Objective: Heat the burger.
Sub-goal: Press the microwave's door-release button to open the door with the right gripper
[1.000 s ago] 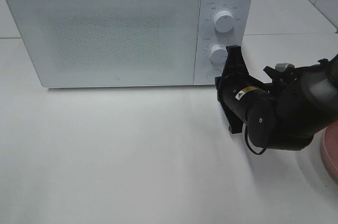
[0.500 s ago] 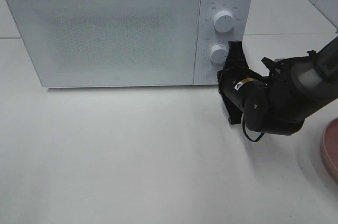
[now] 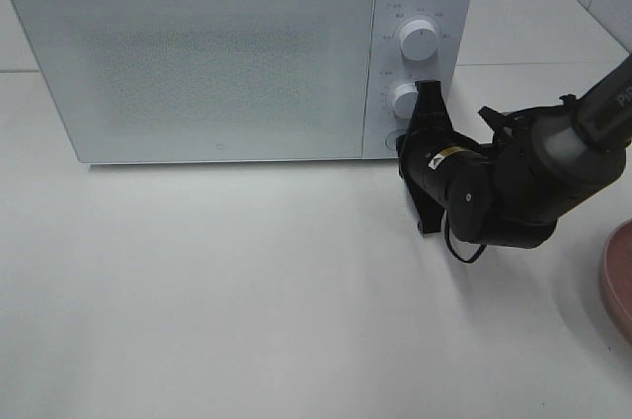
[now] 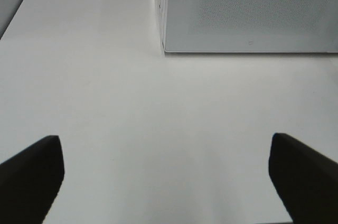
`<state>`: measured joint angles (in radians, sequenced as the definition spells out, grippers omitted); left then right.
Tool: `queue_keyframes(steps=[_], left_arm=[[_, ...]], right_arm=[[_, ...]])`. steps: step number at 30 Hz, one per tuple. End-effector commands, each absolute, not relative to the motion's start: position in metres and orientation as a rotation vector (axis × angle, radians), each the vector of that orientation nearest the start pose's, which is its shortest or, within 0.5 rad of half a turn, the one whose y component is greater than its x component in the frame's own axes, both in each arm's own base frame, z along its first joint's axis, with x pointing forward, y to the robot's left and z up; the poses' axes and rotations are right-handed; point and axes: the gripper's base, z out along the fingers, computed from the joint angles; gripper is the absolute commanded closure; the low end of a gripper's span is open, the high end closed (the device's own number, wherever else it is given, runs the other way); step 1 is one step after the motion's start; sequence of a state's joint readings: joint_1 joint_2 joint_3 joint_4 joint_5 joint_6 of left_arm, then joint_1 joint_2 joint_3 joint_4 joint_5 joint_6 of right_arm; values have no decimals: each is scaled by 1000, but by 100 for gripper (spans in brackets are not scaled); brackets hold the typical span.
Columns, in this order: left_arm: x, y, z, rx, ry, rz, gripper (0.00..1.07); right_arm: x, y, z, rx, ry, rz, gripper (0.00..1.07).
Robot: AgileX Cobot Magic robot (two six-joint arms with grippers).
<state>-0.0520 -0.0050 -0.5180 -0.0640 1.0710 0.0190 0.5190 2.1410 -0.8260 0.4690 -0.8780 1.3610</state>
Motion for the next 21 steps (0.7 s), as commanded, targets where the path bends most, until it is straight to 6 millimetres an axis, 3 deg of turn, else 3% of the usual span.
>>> queue_keyframes(steps=[1, 21], left_arm=[[-12, -5, 281, 84, 2015, -101, 9], [-12, -5, 281, 84, 2015, -101, 9]], right_arm=[[340, 157, 82, 1332, 1616, 1086, 107], [342, 158, 89, 1337, 1505, 1186, 107]])
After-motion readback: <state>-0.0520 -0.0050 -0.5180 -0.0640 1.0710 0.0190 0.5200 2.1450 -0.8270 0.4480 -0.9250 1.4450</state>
